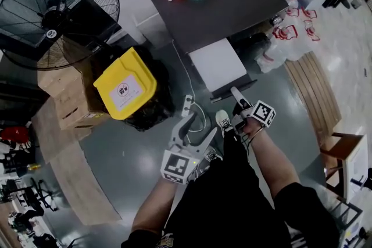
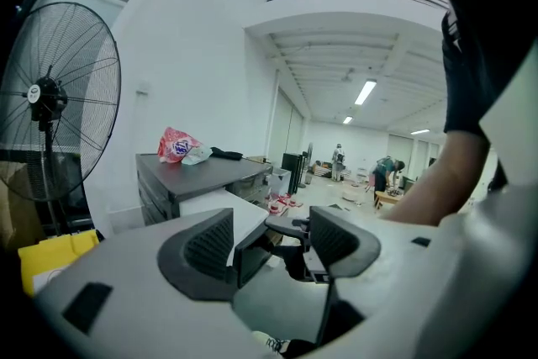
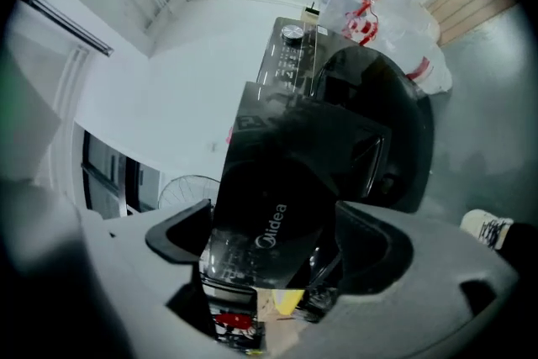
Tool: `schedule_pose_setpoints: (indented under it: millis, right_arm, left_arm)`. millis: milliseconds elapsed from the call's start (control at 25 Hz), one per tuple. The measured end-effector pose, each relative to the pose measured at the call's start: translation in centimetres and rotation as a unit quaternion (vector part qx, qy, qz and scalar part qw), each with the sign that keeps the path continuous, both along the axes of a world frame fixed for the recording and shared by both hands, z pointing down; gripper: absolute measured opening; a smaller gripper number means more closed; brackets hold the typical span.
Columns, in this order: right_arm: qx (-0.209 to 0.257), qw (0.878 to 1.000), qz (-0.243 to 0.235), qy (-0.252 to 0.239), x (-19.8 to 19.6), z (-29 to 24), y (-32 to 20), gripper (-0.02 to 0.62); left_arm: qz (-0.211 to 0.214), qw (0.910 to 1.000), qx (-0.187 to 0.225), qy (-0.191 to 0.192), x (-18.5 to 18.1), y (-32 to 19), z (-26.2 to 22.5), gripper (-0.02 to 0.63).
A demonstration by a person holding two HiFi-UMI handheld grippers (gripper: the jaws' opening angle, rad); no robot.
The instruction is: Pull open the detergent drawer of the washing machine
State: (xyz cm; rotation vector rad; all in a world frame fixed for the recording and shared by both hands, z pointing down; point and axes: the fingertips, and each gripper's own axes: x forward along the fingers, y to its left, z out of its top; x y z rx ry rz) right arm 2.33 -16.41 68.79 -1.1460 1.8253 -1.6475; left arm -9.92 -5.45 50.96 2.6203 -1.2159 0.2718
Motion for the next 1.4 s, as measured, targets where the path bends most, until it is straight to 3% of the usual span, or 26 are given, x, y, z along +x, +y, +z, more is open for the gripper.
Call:
schedule_pose_setpoints:
  millis: [120, 200, 320, 520, 600, 680, 760, 880, 1160, 1400]
  right_arm:
    - [0.026, 0.998, -0.033, 0.045, -0.4, -1.3, 1.3, 0.455]
    - [0.073, 0.991, -0.070, 0.083, -1.3, -3.2, 2.0, 0.393]
    - [0.131, 0.971, -0.116, 0.163, -2.1, -6.1, 3.3, 0.285]
    - [0.231, 0.915, -0.188, 0.272, -4.2, -12.0, 5.6, 0.204]
    - [0.268, 0.888, -0.207, 0.312, -4.9, -14.3, 6.9, 0.121]
    - [0.302, 0.860, -0.222, 0.346, -5.2, -16.4, 8.3, -0.001]
    - [0.332, 0.839, -0.234, 0.363, -5.4, -18.5, 9.6, -0.002]
    - [0.361, 0.817, -0.239, 0.381, -5.1, -21.2, 11.1, -0.002]
    - [0.408, 0.786, -0.250, 0.392, -2.5, -25.6, 14.6, 0.002]
    - [0.432, 0.778, -0.266, 0.371, 1.4, -27.4, 18.5, 0.003]
  left_arm:
    - [0.003, 1.0000, 0.006, 0.001, -0.2, 0.9, -0.4, 0.275]
    - [0.002, 0.9999, 0.010, 0.003, -0.6, 1.2, -0.7, 0.275]
    - [-0.001, 0.9998, 0.017, 0.007, -0.8, 1.9, -1.3, 0.270]
    - [0.006, 0.9996, 0.022, 0.018, -0.1, 3.1, -2.3, 0.261]
    - [0.011, 0.9995, 0.025, 0.018, 0.2, 3.8, -2.7, 0.255]
    - [0.012, 0.9995, 0.027, 0.014, 0.6, 4.6, -3.0, 0.244]
    - [0.006, 0.9994, 0.031, 0.013, 0.7, 5.1, -3.3, 0.231]
    - [-0.013, 0.9993, 0.034, 0.008, 0.8, 5.5, -3.6, 0.192]
    - [-0.048, 0.9985, 0.026, 0.001, 3.0, 7.3, -4.3, 0.057]
    - [-0.081, 0.9966, 0.012, -0.006, 7.9, 10.6, -4.6, 0.023]
